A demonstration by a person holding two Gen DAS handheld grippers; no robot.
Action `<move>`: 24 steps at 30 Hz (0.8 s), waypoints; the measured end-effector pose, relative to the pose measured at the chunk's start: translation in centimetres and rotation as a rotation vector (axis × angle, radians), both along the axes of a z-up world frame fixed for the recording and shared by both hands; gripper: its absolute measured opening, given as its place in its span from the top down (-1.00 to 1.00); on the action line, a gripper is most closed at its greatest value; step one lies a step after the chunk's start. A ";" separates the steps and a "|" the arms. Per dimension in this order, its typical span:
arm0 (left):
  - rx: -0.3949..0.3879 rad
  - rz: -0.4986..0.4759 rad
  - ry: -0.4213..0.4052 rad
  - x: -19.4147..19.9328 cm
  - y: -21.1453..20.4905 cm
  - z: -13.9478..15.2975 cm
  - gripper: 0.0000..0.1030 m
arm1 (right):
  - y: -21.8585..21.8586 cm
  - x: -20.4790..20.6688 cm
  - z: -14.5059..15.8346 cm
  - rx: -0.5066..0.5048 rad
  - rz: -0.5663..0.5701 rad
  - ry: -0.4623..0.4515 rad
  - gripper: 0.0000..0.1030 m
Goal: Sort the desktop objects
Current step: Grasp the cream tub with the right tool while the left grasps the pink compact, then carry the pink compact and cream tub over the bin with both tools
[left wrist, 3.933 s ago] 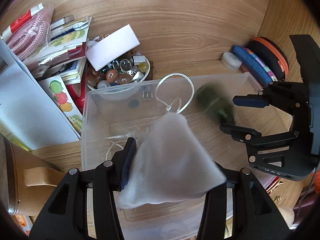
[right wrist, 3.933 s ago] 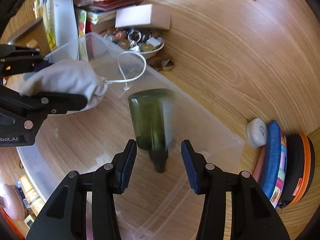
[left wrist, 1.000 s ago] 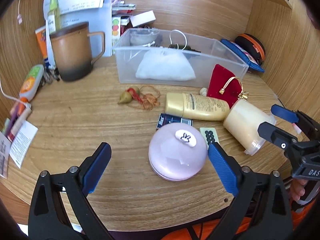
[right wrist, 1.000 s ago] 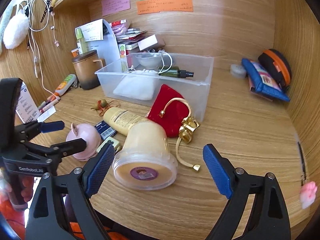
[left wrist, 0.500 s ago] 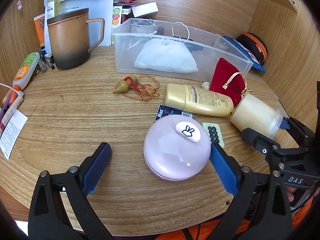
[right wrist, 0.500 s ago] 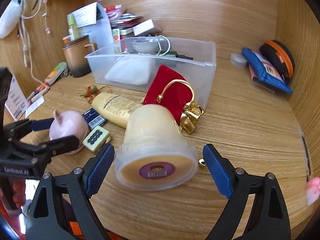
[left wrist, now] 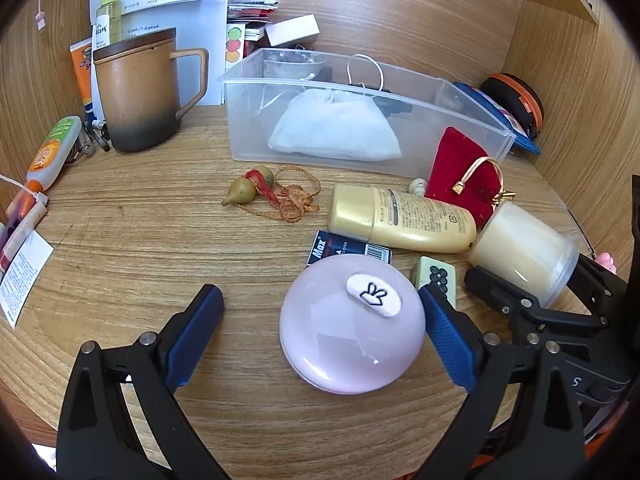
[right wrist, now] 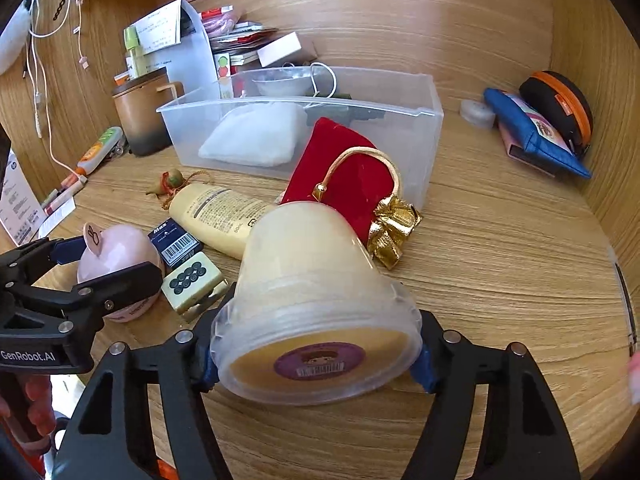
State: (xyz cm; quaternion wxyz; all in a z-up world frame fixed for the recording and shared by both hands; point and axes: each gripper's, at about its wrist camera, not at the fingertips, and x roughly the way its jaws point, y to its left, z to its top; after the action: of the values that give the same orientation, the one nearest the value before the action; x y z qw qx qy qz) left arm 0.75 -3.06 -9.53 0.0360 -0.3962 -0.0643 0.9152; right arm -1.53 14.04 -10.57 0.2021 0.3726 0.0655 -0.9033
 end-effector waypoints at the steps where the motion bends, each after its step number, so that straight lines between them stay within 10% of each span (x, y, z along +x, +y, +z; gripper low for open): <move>1: 0.003 0.001 0.003 0.1 0.0 0.0 -0.81 | 0.1 0.0 0.0 -0.007 0.000 -0.007 -0.30; 6: 0.006 -0.013 0.010 0.0 0.3 0.3 -0.24 | 0.9 -0.5 0.5 -0.076 -0.001 -0.037 -0.30; 24: 0.032 -0.013 0.071 0.4 -0.5 2.5 -0.23 | 1.7 -0.4 3.4 -0.134 0.011 0.007 -0.28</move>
State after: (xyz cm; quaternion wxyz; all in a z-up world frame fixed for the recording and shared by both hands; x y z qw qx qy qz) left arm 1.20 -3.57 -7.07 0.0507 -0.3633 -0.0751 0.9272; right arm -1.90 15.76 -7.16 0.2314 0.3550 0.0078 -0.9058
